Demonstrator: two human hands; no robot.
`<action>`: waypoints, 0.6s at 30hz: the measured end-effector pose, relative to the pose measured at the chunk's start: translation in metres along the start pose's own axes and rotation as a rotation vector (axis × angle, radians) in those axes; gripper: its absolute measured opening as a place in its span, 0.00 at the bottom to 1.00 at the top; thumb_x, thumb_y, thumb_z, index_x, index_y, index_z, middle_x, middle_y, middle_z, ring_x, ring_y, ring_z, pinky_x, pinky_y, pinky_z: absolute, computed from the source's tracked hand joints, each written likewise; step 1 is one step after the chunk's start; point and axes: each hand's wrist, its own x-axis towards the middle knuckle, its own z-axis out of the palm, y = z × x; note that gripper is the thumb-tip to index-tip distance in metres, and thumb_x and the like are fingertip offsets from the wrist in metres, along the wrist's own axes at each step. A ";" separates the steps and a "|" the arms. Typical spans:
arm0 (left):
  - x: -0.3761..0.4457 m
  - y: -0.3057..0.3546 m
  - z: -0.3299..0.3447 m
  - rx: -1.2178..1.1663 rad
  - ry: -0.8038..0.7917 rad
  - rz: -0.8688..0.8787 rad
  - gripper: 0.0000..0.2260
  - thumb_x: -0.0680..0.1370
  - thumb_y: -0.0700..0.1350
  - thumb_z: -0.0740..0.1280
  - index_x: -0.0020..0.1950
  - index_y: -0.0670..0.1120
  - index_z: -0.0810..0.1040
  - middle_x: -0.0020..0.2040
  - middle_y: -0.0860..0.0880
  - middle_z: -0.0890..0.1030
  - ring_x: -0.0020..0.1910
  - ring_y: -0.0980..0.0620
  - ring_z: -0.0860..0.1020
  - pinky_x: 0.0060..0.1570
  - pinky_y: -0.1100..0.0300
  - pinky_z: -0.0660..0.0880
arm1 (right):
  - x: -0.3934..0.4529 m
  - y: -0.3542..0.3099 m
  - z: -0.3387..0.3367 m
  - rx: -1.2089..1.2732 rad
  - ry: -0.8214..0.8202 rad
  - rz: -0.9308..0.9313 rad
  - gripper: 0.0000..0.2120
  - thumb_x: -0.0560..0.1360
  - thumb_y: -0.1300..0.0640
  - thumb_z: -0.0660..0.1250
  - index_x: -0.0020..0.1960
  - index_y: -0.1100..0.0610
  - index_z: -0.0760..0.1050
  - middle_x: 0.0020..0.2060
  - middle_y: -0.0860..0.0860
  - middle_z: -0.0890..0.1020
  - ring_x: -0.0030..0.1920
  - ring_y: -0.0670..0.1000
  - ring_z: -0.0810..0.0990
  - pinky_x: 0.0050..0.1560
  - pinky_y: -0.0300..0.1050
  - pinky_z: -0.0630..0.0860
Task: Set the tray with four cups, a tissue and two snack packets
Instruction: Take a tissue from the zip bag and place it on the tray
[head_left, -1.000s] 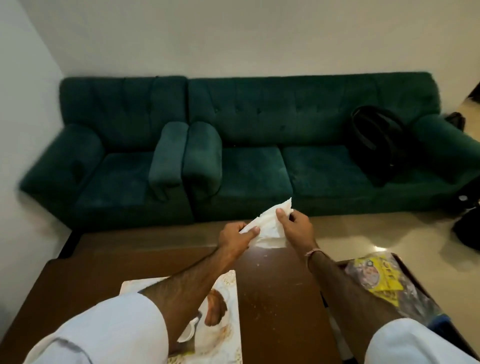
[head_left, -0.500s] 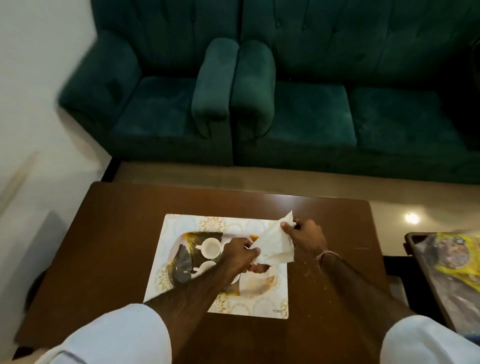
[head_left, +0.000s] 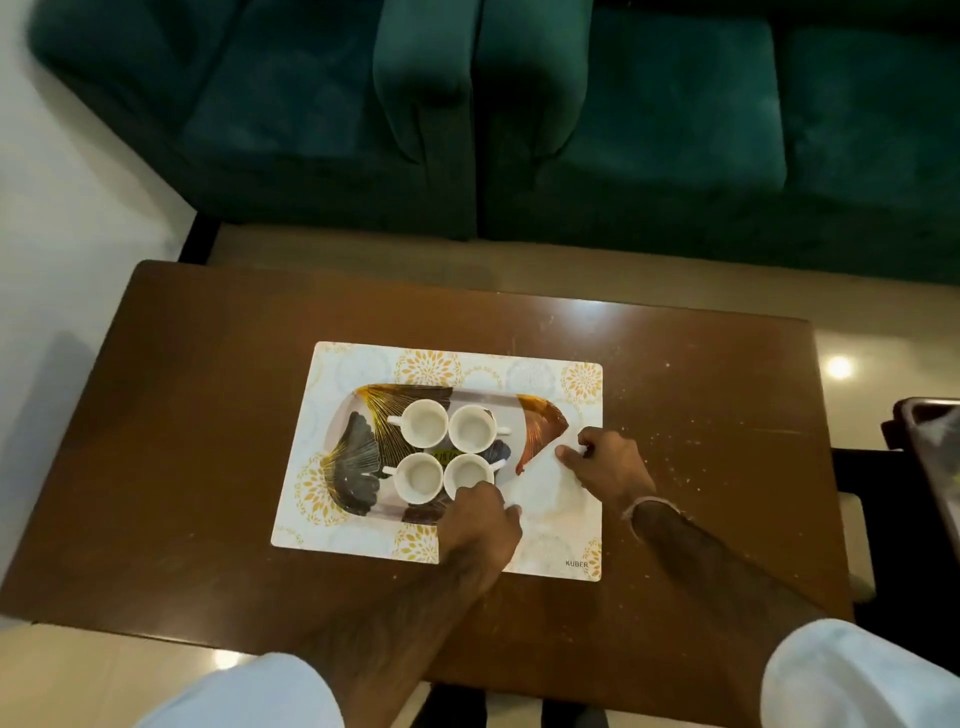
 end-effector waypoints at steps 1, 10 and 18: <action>0.000 -0.002 0.004 0.031 0.025 -0.002 0.18 0.79 0.58 0.64 0.61 0.47 0.80 0.58 0.47 0.83 0.56 0.47 0.81 0.54 0.56 0.77 | 0.001 0.002 0.005 -0.014 0.008 -0.009 0.20 0.75 0.42 0.67 0.56 0.58 0.79 0.47 0.56 0.85 0.50 0.60 0.82 0.56 0.54 0.79; -0.004 -0.021 0.029 0.049 0.152 -0.008 0.20 0.80 0.61 0.61 0.58 0.48 0.81 0.54 0.46 0.85 0.53 0.45 0.83 0.50 0.54 0.78 | -0.003 0.006 0.029 -0.203 0.081 -0.087 0.20 0.78 0.43 0.64 0.63 0.55 0.69 0.55 0.55 0.83 0.51 0.60 0.83 0.50 0.50 0.79; -0.009 -0.039 0.037 0.056 0.193 -0.008 0.22 0.80 0.64 0.57 0.61 0.51 0.79 0.54 0.45 0.85 0.53 0.44 0.82 0.50 0.52 0.77 | -0.009 0.023 0.043 -0.282 0.202 -0.281 0.21 0.77 0.44 0.64 0.64 0.54 0.65 0.56 0.55 0.78 0.48 0.57 0.81 0.45 0.49 0.78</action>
